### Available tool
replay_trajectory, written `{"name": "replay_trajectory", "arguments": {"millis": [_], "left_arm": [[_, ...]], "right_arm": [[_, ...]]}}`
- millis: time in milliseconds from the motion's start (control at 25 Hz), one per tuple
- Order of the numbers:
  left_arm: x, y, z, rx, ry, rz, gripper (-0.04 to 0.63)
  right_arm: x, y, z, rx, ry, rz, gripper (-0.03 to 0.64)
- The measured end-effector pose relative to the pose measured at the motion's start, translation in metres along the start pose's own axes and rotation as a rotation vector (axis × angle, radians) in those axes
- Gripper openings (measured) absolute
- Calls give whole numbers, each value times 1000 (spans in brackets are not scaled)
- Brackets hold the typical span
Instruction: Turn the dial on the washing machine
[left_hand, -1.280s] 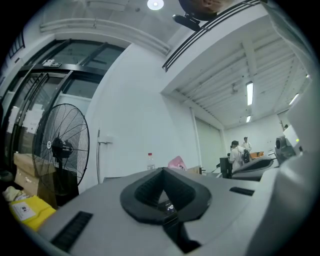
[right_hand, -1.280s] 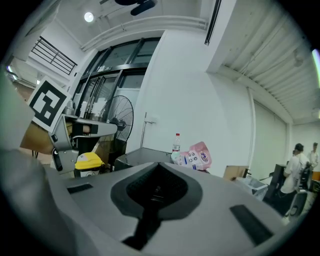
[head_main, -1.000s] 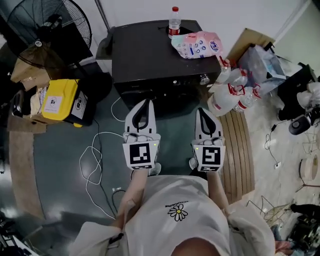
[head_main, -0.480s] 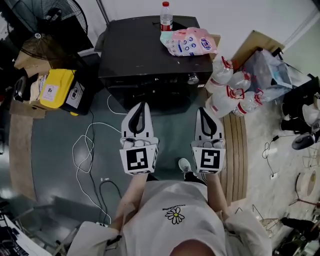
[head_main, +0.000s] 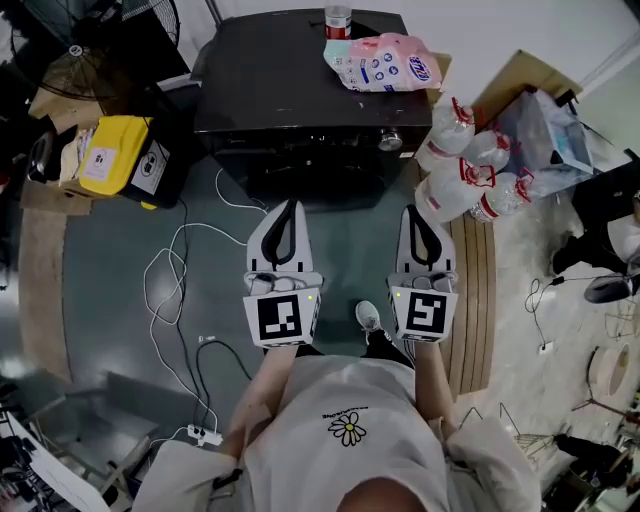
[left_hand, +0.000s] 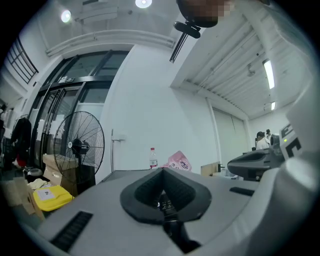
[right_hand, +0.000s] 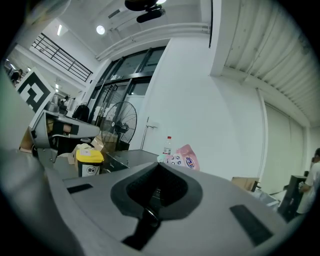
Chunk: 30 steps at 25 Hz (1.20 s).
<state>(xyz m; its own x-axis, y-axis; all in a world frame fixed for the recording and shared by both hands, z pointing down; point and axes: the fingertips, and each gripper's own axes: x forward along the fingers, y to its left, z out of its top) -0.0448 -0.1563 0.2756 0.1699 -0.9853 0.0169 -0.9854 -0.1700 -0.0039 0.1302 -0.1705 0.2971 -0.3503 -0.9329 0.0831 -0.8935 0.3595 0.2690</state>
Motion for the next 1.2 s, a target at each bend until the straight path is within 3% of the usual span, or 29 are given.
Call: {"name": "replay_trajectory", "arguments": {"millis": [280,600,880,1200], "left_arm": [[3,-3,-3,15,-9,0,0],[58,-37,-4,15,-39,-71,0],[118,-63,-87,34,-31,-113,0],[123,-74,-190,1,20,-85,0]], "right_arm": [[-1,-3,6,14,-35,-4,5],[24,-40,-14,44,-59,-5,5],[62,-66,-80,43,-103,-61,5],[65,-58,-158,83,-89,-85,5]]}}
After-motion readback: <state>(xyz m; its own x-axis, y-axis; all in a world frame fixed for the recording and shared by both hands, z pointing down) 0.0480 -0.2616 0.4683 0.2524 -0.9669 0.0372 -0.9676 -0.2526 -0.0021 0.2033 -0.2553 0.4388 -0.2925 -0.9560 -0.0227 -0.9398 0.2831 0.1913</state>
